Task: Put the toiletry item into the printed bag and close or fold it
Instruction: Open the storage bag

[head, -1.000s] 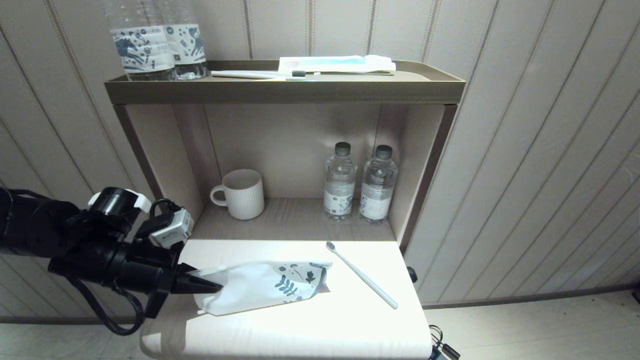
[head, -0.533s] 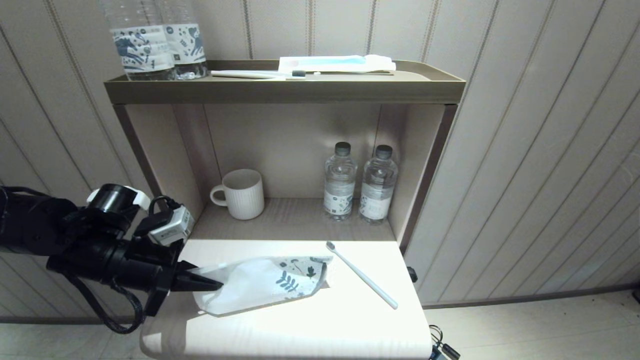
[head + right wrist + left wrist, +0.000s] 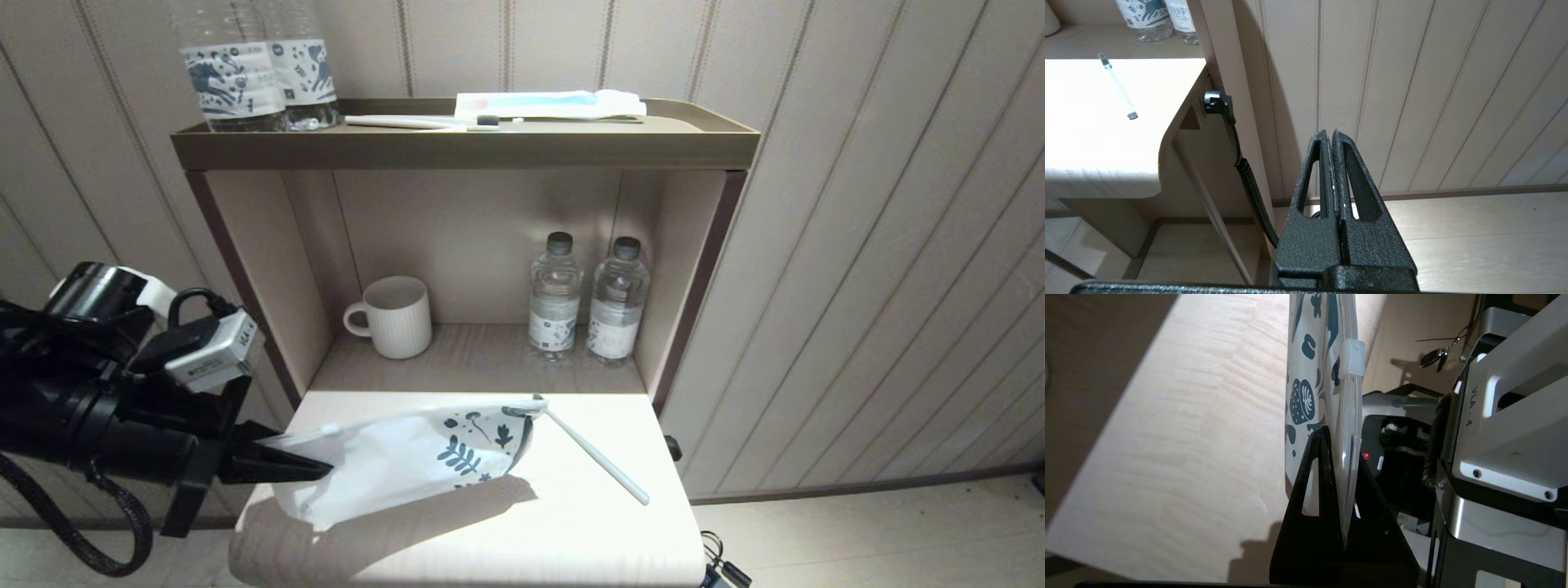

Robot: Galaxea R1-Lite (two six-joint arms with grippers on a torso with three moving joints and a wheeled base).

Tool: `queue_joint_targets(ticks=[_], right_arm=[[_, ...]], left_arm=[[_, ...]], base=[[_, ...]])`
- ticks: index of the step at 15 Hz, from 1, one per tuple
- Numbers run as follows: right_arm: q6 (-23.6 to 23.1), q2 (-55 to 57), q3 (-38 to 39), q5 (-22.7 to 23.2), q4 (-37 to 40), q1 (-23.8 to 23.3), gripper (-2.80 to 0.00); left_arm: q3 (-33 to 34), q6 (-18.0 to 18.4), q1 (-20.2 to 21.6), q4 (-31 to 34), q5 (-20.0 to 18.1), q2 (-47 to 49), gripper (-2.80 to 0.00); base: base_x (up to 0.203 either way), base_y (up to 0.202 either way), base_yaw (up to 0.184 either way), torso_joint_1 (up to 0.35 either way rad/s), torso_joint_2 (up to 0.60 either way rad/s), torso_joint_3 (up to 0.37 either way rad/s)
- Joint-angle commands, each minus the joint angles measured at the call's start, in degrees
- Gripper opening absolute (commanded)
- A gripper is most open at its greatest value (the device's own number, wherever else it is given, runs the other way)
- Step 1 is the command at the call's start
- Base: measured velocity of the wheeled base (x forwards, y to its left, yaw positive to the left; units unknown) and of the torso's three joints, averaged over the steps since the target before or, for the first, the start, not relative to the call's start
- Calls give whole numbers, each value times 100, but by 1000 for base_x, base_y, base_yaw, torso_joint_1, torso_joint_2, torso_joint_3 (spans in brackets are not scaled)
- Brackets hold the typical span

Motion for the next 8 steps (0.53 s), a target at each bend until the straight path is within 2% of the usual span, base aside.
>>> queue_joint_targets(ticks=[1,4,6,8], right_arm=[[38,55,-354,94,89,-1,-280],[137,371,-2223,441,1027,-5,-280],[268,1244,-3366,592,1342,0,-280],[490,2129,-4280,665,1484,5,-280]], left_arm=[[-109,-27,-6,150,96,-518,-280],[-205,-269,-102,283,399,-818,-280],[-353,-413,-110,387,421,-861,-280],[-607,-479,-111,904,386,-837,-280]], base=[[0,0,0,0,0,0],[0,0,0,0,0,0],[0,0,0,0,0,0],[0,0,0,0,0,0]])
